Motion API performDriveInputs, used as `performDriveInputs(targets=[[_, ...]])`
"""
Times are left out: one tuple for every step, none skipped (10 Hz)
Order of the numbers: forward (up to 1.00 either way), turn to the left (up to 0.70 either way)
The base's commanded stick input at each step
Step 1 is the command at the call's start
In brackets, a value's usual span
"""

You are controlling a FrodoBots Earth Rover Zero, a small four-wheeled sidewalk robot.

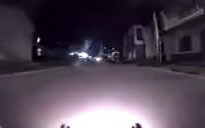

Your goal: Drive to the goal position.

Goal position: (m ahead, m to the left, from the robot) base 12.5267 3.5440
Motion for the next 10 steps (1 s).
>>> performDriveInputs(targets=[[0.85,-0.34],[0.85,-0.34],[0.85,-0.2],[0.85,-0.04],[0.85,0.0],[0.85,0.0],[0.85,0.0],[0.85,0.0],[0.85,0.0],[0.85,0.0]])
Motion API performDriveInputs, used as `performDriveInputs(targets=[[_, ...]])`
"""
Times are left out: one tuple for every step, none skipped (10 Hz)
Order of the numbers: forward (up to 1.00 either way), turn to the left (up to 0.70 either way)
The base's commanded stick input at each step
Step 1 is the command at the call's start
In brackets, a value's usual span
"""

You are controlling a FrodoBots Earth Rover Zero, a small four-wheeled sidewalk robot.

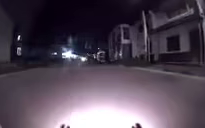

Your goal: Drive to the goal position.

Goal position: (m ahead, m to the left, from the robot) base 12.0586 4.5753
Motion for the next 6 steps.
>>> performDriveInputs(targets=[[0.85,0.0],[0.85,0.0],[0.85,0.0],[0.85,0.0],[0.85,0.0],[0.85,0.0]])
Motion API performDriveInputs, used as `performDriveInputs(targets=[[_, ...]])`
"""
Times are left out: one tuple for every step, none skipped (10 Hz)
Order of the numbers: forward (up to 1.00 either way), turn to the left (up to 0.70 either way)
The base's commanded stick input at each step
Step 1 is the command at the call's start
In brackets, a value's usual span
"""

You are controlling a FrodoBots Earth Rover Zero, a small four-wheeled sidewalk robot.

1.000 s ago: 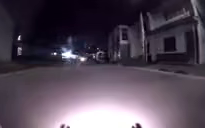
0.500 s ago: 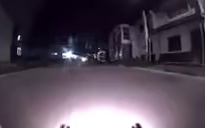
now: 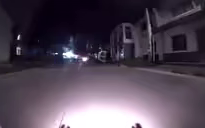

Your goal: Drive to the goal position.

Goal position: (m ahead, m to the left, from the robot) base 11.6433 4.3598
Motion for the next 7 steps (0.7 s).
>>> performDriveInputs(targets=[[0.85,0.0],[0.85,0.0],[0.85,0.0],[0.85,0.0],[0.85,0.0],[0.85,0.0],[0.85,0.0]])
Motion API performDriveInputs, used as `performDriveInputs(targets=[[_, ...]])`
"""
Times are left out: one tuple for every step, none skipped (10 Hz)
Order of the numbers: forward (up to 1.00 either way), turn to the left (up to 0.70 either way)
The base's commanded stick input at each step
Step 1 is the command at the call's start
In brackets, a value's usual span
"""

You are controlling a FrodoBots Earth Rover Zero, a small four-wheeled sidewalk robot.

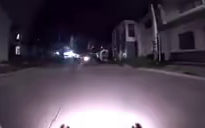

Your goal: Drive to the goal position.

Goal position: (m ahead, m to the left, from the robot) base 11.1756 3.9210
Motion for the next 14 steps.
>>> performDriveInputs(targets=[[0.85,0.0],[0.85,0.0],[0.85,0.0],[0.85,0.0],[0.85,0.0],[0.85,0.0],[0.85,0.0],[0.85,0.0],[0.85,0.0],[0.85,0.0],[0.85,0.0],[0.85,0.0],[0.85,0.0],[0.85,0.0]])
